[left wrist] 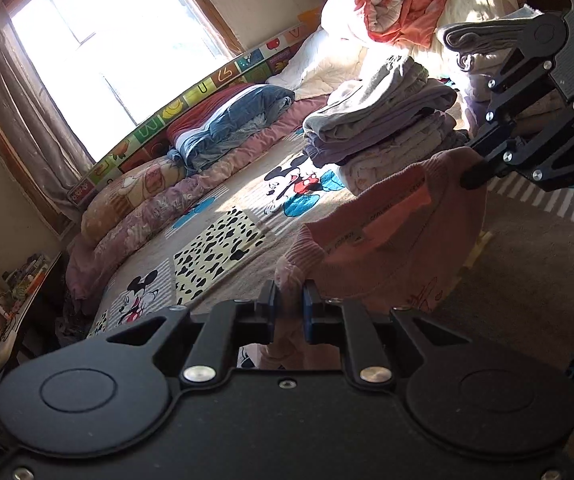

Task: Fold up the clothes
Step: 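Lift the sweatshirt by the collar with both grippers and shake it out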

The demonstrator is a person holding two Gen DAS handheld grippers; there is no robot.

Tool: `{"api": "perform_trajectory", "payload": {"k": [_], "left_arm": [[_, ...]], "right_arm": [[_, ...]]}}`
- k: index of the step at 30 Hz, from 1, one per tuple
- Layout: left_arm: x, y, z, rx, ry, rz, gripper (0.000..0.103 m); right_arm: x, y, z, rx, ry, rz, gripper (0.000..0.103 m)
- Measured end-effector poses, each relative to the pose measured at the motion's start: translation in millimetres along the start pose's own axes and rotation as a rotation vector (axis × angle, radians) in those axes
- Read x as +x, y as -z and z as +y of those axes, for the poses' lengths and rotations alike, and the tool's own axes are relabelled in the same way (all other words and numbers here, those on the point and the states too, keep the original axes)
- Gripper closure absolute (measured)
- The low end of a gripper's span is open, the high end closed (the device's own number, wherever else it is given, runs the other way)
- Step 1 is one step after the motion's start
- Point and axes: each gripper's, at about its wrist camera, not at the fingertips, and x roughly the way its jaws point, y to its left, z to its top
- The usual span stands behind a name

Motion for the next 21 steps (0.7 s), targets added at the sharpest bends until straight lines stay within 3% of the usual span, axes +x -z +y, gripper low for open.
{"api": "perform_trajectory", "payload": {"k": [12, 21], "left_arm": [[-32.2, 69.8, -79.1, 0.018, 0.075, 0.094, 0.092], [-54.4, 111.6, -134.1, 0.194, 0.072, 0.105, 0.093]], "right_arm": [[-34.8, 64.6, 97.1, -0.123, -0.08, 0.064, 0.089], [-54.8, 101.4, 163.6, -0.262, -0.119, 0.107, 0.088]]}}
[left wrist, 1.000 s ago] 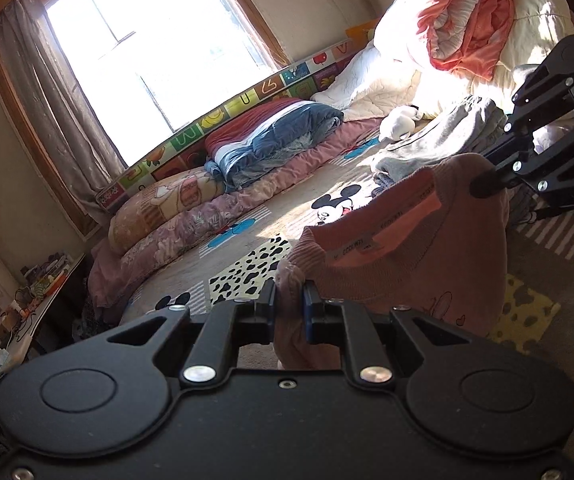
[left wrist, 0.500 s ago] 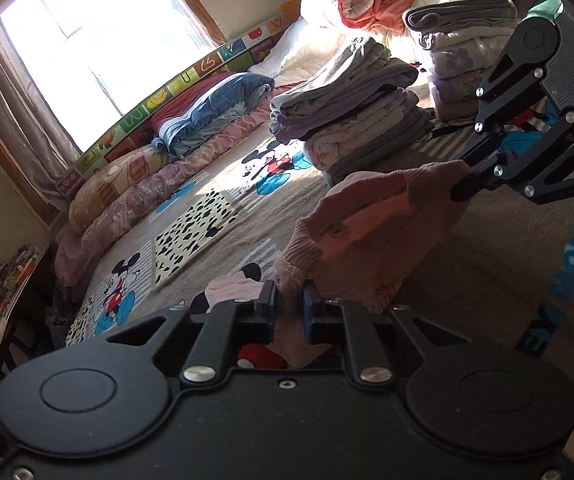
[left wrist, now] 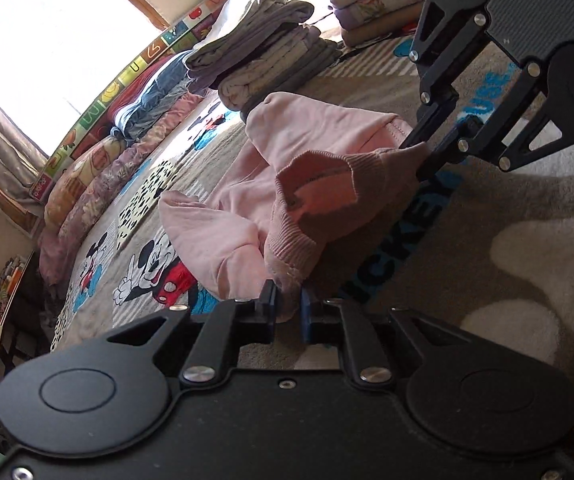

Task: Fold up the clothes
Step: 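Lift the sweatshirt by the collar with both grippers and shake it out, then lay the sweatshirt flat on the bed and open both grippers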

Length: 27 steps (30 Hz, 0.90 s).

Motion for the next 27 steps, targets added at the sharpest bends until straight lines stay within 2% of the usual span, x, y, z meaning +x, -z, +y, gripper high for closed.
{"api": "perform_trajectory", "payload": {"k": [5, 11, 14, 17, 18, 19, 21, 23, 24, 26, 27], "left_arm": [[-6.2, 23.7, -32.7, 0.153, -0.032, 0.008, 0.094], [-10.4, 52.3, -53.1, 0.271, -0.068, 0.017, 0.096], [-12.6, 61.6, -60.2, 0.333, -0.1, 0.014, 0.096], [-12.8, 68.1, -66.4, 0.39, -0.133, 0.013, 0.097], [-12.5, 70.2, -68.5, 0.409, -0.144, 0.013, 0.097], [-11.6, 72.5, -71.3, 0.437, -0.159, 0.015, 0.097], [-10.4, 75.9, -75.9, 0.469, -0.18, 0.017, 0.097], [-10.2, 76.2, -76.9, 0.464, -0.191, 0.02, 0.097], [-10.5, 76.3, -76.7, 0.456, -0.2, 0.019, 0.097], [-11.8, 75.7, -75.4, 0.453, -0.216, 0.018, 0.096], [-12.5, 75.2, -74.7, 0.453, -0.224, 0.017, 0.096]], "right_arm": [[-2.3, 8.7, 31.7, -0.09, -0.004, 0.016, 0.088], [-7.5, 25.0, 76.9, -0.288, -0.035, 0.038, 0.09], [-11.1, 30.1, 81.6, -0.28, -0.03, 0.051, 0.092], [-16.0, 28.7, 82.4, -0.266, 0.04, 0.038, 0.092], [-16.7, 28.2, 84.9, -0.283, 0.092, 0.027, 0.083], [-15.2, 26.6, 86.8, -0.295, 0.11, 0.031, 0.065], [-8.7, 23.8, 90.1, -0.325, 0.13, 0.043, 0.039], [1.3, 22.8, 92.4, -0.357, 0.131, 0.045, 0.041], [7.1, 21.3, 90.4, -0.355, 0.126, 0.053, 0.046], [14.7, 16.2, 83.4, -0.323, 0.107, 0.056, 0.065], [17.5, 13.6, 79.7, -0.31, 0.098, 0.066, 0.082]]}}
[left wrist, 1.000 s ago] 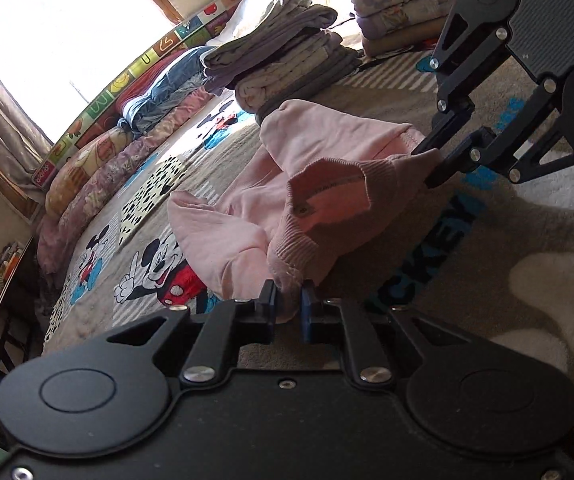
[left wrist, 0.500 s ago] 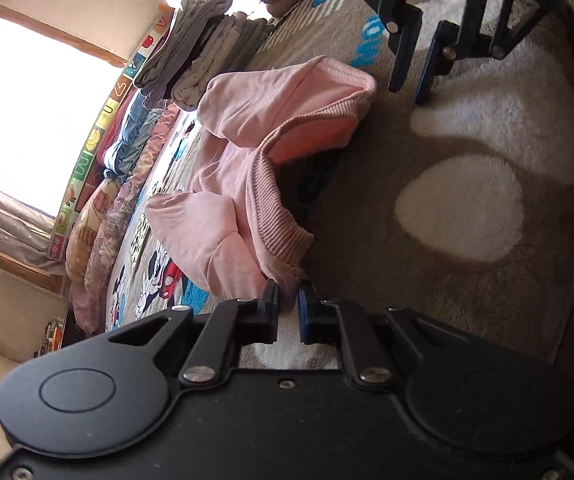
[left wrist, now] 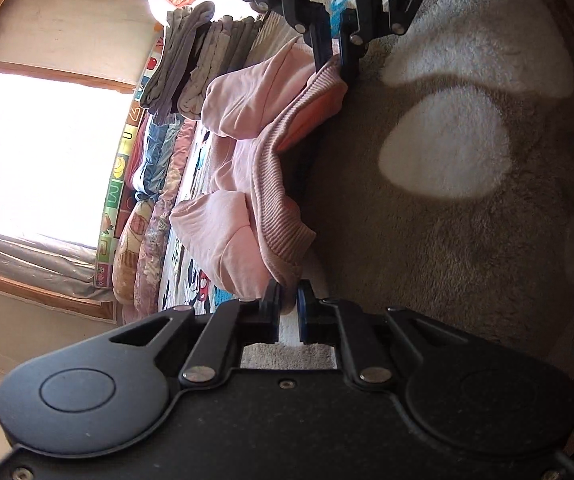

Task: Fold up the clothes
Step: 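Lay the sweatshirt flat on the bed and open both grippers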

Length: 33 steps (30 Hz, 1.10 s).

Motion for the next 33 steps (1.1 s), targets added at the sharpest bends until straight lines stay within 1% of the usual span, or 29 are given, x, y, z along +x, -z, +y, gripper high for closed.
{"api": "perform_trajectory", "payload": {"k": [1, 2, 3, 5, 8, 10, 11, 12, 14, 18, 19, 21, 22, 23, 24, 26, 27, 29, 30, 32, 33], "left_arm": [[-1.1, -0.6, 1.7, 0.007, -0.014, -0.002, 0.096], [-2.3, -1.2, 3.3, 0.014, -0.027, -0.004, 0.096], [-4.5, -1.8, 4.4, 0.024, -0.035, -0.007, 0.096], [-8.5, -2.1, -0.4, 0.061, -0.035, -0.016, 0.097], [-11.1, 0.1, -16.9, 0.141, -0.019, -0.024, 0.097], [-10.6, 4.3, -31.8, 0.195, 0.004, -0.019, 0.098], [-10.4, 6.4, -38.3, 0.215, 0.014, -0.013, 0.099], [-11.4, 6.7, -38.6, 0.209, 0.015, -0.006, 0.099], [-13.5, 7.1, -38.6, 0.196, 0.019, 0.008, 0.099], [-23.0, 9.4, -19.0, 0.125, 0.089, 0.044, 0.098], [-25.8, 9.6, -11.6, 0.092, 0.099, 0.05, 0.096], [-31.3, 9.8, 3.1, 0.026, 0.115, 0.062, 0.096], [-32.1, 8.7, 10.4, -0.003, 0.101, 0.066, 0.095], [-30.8, 4.8, 20.1, -0.044, 0.07, 0.077, 0.095], [-29.6, 0.9, 28.7, -0.09, 0.054, 0.085, 0.095], [-26.5, -10.5, 49.2, -0.244, 0.054, 0.081, 0.095], [-24.9, -16.3, 59.3, -0.323, 0.057, 0.078, 0.095], [-20.8, -26.6, 75.0, -0.498, 0.104, 0.07, 0.095], [-15.2, -32.3, 81.0, -0.603, 0.138, 0.069, 0.095], [-2.6, -39.0, 89.0, -0.796, 0.211, 0.071, 0.095], [4.2, -40.1, 90.5, -0.884, 0.25, 0.074, 0.095]], "right_arm": [[2.2, -0.1, -2.4, -0.005, -0.014, 0.013, 0.089], [4.1, -0.1, -4.5, -0.013, -0.028, 0.025, 0.09], [3.1, 1.1, -4.6, -0.049, -0.035, 0.03, 0.091], [-1.5, 3.1, -5.1, -0.134, -0.038, 0.042, 0.091], [-14.2, 6.6, -5.0, -0.232, -0.017, 0.043, 0.091], [-16.4, 11.4, 3.0, -0.269, -0.037, 0.058, 0.091], [-14.3, 13.7, 7.6, -0.276, -0.07, 0.076, 0.091], [-12.7, 15.4, 12.7, -0.284, -0.092, 0.084, 0.091], [-9.7, 17.1, 25.1, -0.302, -0.087, 0.099, 0.09], [-16.6, 16.0, 32.2, -0.283, -0.065, 0.096, 0.087], [-21.2, 17.3, 31.2, -0.277, -0.071, 0.092, 0.083], [-31.9, 20.8, 27.4, -0.254, -0.094, 0.088, 0.079], [-38.7, 22.4, 22.3, -0.228, -0.108, 0.089, 0.077], [-45.2, 23.7, 16.8, -0.197, -0.123, 0.089, 0.077], [-50.4, 22.3, 8.4, -0.135, -0.137, 0.084, 0.077], [-61.0, 15.9, -16.5, 0.062, -0.122, 0.027, 0.076], [-62.9, 14.3, -31.6, 0.199, -0.13, -0.008, 0.076], [-66.1, 11.5, -61.5, 0.47, -0.146, -0.079, 0.076], [-63.0, 12.8, -73.4, 0.589, -0.157, -0.108, 0.076], [-55.0, 18.1, -83.8, 0.78, -0.161, -0.146, 0.076], [-49.8, 22.1, -85.0, 0.85, -0.159, -0.156, 0.076]]}}
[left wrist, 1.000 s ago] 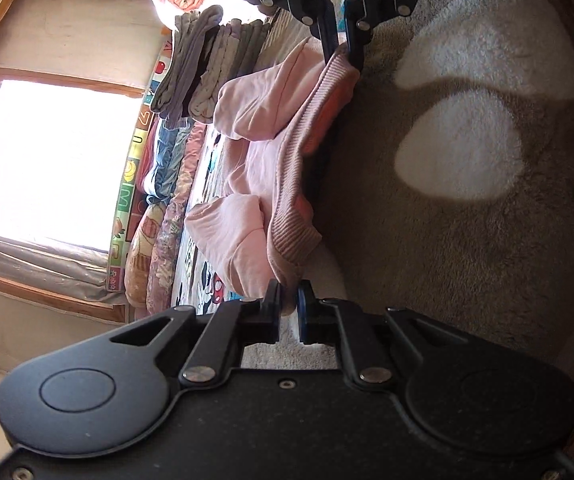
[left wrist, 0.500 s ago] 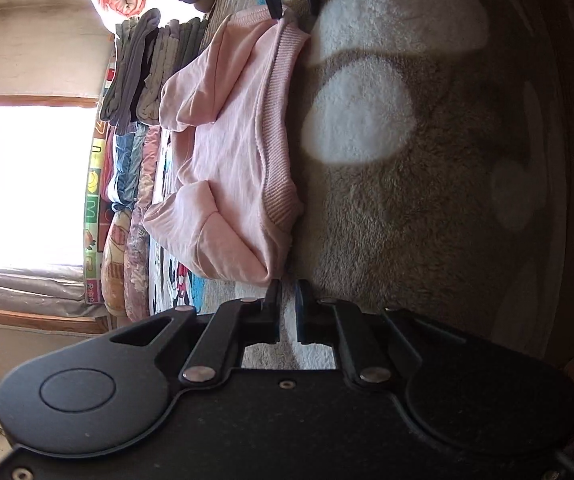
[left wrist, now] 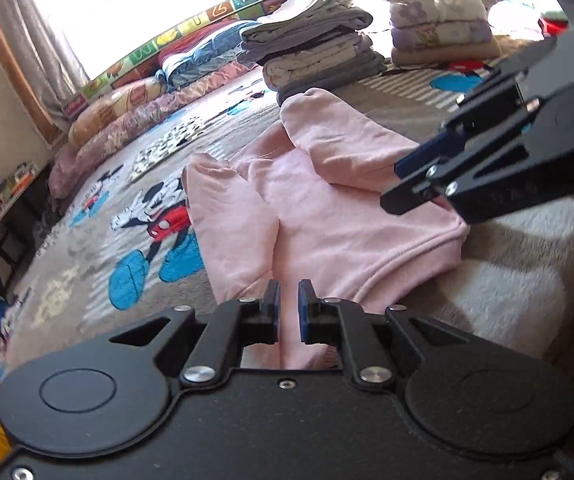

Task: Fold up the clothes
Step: 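Lay the sweatshirt flat on the bed and open both grippers, then move the left gripper to the sweatshirt sleeve cuff and close on it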

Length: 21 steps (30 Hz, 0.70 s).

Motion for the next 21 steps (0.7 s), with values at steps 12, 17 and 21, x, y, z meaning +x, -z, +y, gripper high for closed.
{"api": "perform_trajectory", "payload": {"k": [12, 17, 21], "left_arm": [[10.5, 53.0, -24.5, -0.278, 0.044, -0.098, 0.094], [25.1, 56.0, -16.5, -0.327, 0.05, -0.049, 0.093], [21.1, 47.2, -14.8, -0.352, 0.095, -0.012, 0.071]], "right_arm": [[35.0, 73.5, 40.8, 0.019, 0.104, 0.055, 0.074], [20.8, 66.9, 47.6, 0.033, 0.13, -0.06, 0.074], [41.8, 70.6, 32.1, 0.099, 0.124, 0.023, 0.065]]}}
